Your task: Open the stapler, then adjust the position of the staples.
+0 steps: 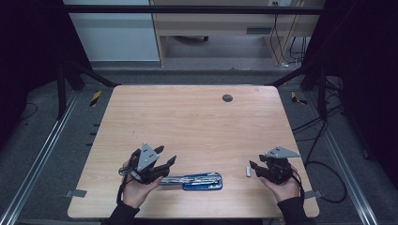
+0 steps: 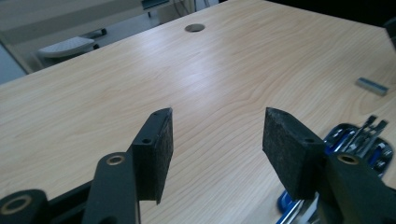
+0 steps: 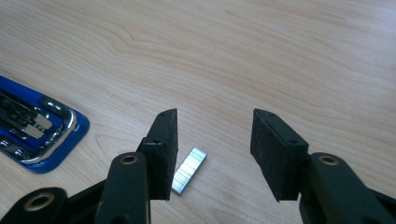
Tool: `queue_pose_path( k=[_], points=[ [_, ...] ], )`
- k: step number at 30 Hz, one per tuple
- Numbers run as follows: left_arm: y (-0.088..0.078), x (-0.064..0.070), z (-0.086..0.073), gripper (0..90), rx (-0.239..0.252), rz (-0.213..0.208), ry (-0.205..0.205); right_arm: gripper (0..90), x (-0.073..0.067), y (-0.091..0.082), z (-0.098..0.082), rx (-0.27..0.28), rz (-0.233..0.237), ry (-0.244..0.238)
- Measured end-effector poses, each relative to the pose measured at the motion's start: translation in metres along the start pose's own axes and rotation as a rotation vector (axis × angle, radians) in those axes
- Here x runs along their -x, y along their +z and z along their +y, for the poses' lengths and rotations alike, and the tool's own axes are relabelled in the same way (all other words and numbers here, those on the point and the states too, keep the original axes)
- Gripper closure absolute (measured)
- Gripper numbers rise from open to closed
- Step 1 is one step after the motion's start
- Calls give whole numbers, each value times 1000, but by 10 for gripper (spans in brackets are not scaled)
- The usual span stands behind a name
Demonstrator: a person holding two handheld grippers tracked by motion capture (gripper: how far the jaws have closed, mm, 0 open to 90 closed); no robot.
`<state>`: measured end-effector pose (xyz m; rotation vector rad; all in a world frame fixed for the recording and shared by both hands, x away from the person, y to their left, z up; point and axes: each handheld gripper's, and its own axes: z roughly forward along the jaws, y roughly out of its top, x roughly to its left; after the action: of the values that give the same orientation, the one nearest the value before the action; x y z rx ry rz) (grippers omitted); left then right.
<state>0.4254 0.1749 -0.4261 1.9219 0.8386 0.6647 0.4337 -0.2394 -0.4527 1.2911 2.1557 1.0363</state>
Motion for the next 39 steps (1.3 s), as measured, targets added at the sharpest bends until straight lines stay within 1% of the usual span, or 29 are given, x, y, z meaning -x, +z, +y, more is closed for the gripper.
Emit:
queue_pose_path(
  k=[1,2,3,5,6,7,9,11,12,14,15,16,17,21,22,23,24,25,27,28,29,33,34,35,39],
  points=[
    [-1,-4,-3,433,-7,3,-7,519,0,1,0,-12,-4,6],
    [-3,-7,-7,433,-13,3,-17,519,1,3,-1,-19,-6,-5],
    [-4,-10,-9,433,-19,7,-23,520,-1,4,-1,-30,-6,9],
    [-7,-16,-14,433,-32,33,-19,523,-1,5,-2,-46,-6,4],
    [-9,-18,-16,433,-33,39,-27,528,-1,7,-2,-52,-11,-4],
    [-11,-21,-18,433,-29,44,-34,529,-2,7,-2,-61,-7,3],
    [-14,-26,-21,433,-29,60,-43,530,-3,9,-2,-71,-8,2],
    [-18,-30,-25,433,-30,66,-49,529,-3,10,-2,-77,-6,-2],
    [-20,-32,-28,433,-31,72,-50,529,-5,10,-2,-86,-7,8],
    [-24,-36,-32,433,-48,91,-42,529,-4,12,-4,-86,-16,-9],
    [-26,-39,-35,433,-52,98,-43,528,-5,13,-4,-96,-12,10],
    [-29,-41,-38,433,-57,104,-46,529,-5,14,-4,-103,-12,3],
    [-31,-44,-41,433,-59,110,-51,528,-6,15,-4,-109,-12,15],
    [-38,-55,-53,435,-64,131,-91,539,-7,20,-5,-133,-10,20],
    [-40,-58,-56,434,-66,135,-101,541,-7,22,-5,-137,-14,10],
    [-41,-60,-59,435,-68,141,-112,552,-7,24,-5,-144,-16,11],
    [-42,-62,-62,434,-69,151,-119,564,-8,25,-4,-150,-11,27],
    [-43,-64,-64,436,-71,159,-130,571,-8,26,-4,-155,-7,29],
    [-45,-67,-67,437,-80,177,-136,589,-8,27,-2,-165,-11,32],
    [-46,-69,-68,438,-75,181,-149,594,-8,28,-2,-167,-15,29],
    [-46,-70,-68,438,-71,182,-154,595,-9,28,-2,-174,-10,34],
    [-46,-70,-69,440,-78,190,-147,615,-9,32,-1,-200,-15,34],
    [-46,-70,-69,443,-84,190,-145,619,-8,34,-1,-205,-27,26],
    [-45,-70,-70,443,-88,189,-143,621,-8,34,-1,-212,-25,37],
    [-43,-70,-70,447,-101,182,-140,630,-8,36,-1,-220,-11,44]
  ],
)
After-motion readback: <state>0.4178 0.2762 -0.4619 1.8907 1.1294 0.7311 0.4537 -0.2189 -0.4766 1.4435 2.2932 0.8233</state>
